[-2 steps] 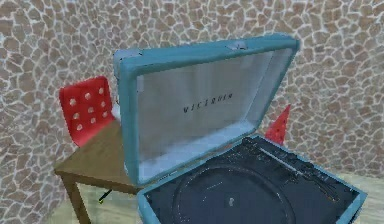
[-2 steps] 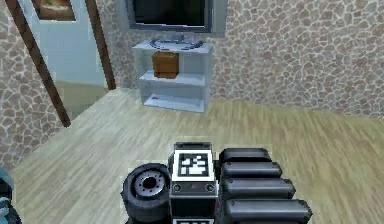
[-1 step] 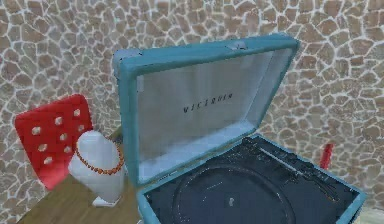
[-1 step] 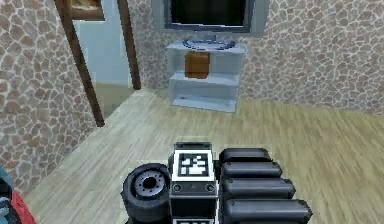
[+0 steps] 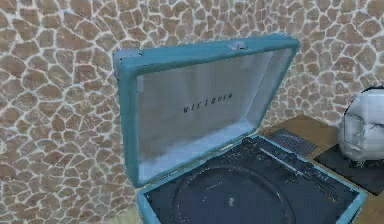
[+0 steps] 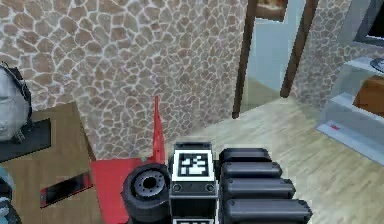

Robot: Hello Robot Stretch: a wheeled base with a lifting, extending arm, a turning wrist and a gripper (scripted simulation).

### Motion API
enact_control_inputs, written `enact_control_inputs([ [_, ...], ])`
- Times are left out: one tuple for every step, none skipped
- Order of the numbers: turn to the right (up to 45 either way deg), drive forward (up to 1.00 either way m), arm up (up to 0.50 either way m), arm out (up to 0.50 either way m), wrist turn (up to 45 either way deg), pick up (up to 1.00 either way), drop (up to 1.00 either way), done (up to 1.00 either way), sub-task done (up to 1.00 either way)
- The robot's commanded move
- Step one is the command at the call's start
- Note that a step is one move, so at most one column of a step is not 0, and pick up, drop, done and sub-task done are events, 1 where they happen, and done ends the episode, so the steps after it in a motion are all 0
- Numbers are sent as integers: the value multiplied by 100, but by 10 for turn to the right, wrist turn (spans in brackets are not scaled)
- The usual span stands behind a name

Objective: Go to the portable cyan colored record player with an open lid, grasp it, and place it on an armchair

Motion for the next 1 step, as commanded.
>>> enact_control_inputs([
  [-450,0,0,0,0,0,0,0,0],
])
